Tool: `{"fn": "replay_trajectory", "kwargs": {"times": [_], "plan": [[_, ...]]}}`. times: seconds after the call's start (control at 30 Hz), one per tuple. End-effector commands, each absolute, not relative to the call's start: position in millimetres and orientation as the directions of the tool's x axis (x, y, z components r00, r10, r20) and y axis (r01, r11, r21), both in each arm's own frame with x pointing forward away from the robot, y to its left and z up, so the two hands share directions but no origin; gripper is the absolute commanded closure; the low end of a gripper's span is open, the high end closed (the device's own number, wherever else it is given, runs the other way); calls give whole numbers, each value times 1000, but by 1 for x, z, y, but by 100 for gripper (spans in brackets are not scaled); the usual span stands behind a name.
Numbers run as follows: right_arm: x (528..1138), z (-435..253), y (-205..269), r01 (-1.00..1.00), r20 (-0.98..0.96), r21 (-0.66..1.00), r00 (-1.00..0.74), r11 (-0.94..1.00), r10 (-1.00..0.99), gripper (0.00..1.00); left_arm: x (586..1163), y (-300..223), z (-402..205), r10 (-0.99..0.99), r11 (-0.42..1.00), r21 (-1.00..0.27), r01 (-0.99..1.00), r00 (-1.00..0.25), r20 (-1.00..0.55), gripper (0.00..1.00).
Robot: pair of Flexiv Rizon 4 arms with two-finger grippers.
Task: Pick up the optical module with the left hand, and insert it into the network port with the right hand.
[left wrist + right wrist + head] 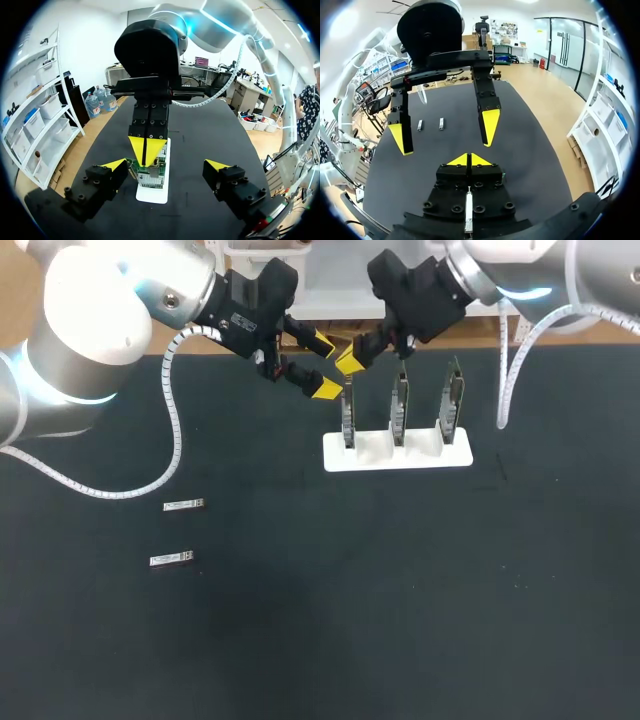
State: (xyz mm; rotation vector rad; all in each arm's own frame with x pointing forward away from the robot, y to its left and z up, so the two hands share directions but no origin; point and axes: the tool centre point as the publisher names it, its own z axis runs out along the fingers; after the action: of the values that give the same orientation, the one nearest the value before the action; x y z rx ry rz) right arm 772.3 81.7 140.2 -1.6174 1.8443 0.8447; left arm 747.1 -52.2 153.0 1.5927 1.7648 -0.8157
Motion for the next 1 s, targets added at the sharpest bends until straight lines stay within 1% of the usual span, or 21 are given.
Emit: {"fn": "replay_trajectory", "kwargs": {"times": [0.03, 0.27, 0.47, 0.73, 1.0], "plan": [[772, 143, 79, -992, -769, 99, -127, 79, -626, 100, 747, -53, 154, 619, 87, -41, 995, -87, -781, 0], [771, 167, 71, -995, -803, 67, -98, 74, -588, 100, 747, -53, 154, 619, 87, -41, 995, -87, -781, 0], [772, 182, 47, -995, -818, 48, -89, 87, -568, 100, 747, -53, 154, 619, 87, -41, 995, -87, -781, 0], [774, 182, 10, -995, -807, 58, -95, 82, -583, 100, 747, -53, 154, 619, 87, -41, 995, -87, -781, 0], [777, 177, -11, -996, -796, 82, -89, 39, -598, 100, 747, -53, 154, 619, 87, -41, 995, -87, -781, 0]]}}
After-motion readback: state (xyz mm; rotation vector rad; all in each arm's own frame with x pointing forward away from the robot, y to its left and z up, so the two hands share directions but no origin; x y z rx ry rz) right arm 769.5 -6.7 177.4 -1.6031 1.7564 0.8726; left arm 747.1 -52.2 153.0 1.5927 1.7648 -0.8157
